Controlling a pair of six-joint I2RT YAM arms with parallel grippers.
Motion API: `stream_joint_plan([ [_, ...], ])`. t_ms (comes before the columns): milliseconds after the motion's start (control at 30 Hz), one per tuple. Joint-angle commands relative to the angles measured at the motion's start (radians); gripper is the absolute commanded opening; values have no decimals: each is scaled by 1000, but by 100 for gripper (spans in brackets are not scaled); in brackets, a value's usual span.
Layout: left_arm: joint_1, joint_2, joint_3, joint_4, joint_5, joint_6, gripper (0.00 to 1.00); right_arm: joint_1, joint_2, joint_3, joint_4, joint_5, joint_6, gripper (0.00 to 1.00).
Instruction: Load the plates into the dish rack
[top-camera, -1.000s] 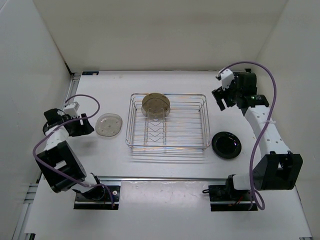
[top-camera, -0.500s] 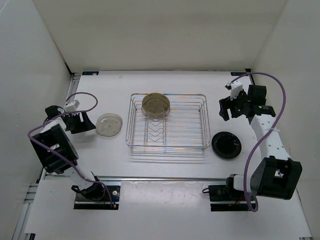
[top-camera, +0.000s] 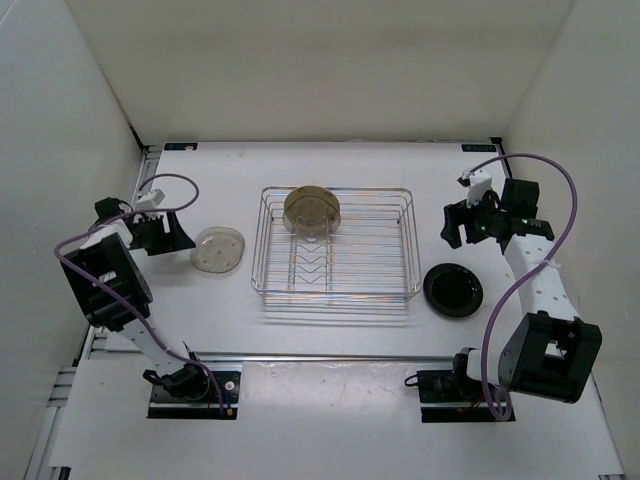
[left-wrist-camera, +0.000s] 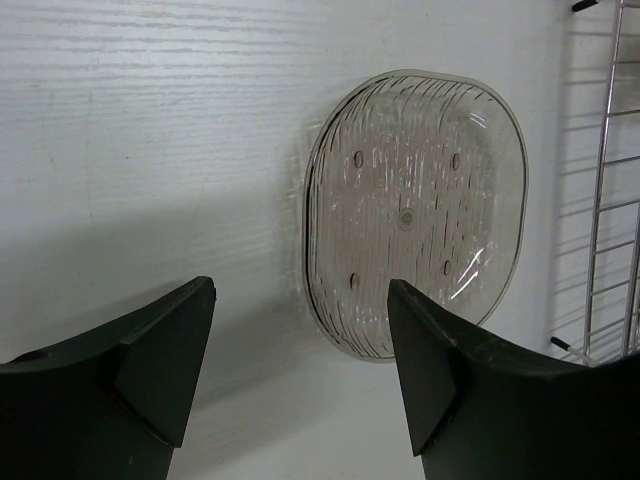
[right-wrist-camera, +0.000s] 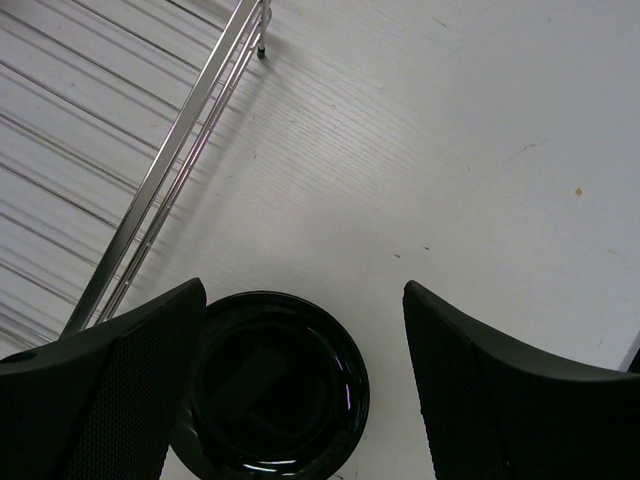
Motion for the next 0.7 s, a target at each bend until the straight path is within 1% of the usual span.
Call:
stream_joint_plan([
  [0,-30,29,45,-53,50,19,80,-22,-29,-11,33,-34,16,83],
  [233,-66,75,111,-131,41,58,80,-42,-29,-11,42,-61,16,83],
  [400,-75,84,129,-159,32,68,78,-51,-29,-11,42,-71,16,83],
  [567,-75,103,149,-193,13,87,71,-60,-29,-11,42,-92,16,83],
  [667,-75,112,160,-217,13,97,71,-69,-38,-11,42,-101,16,83],
])
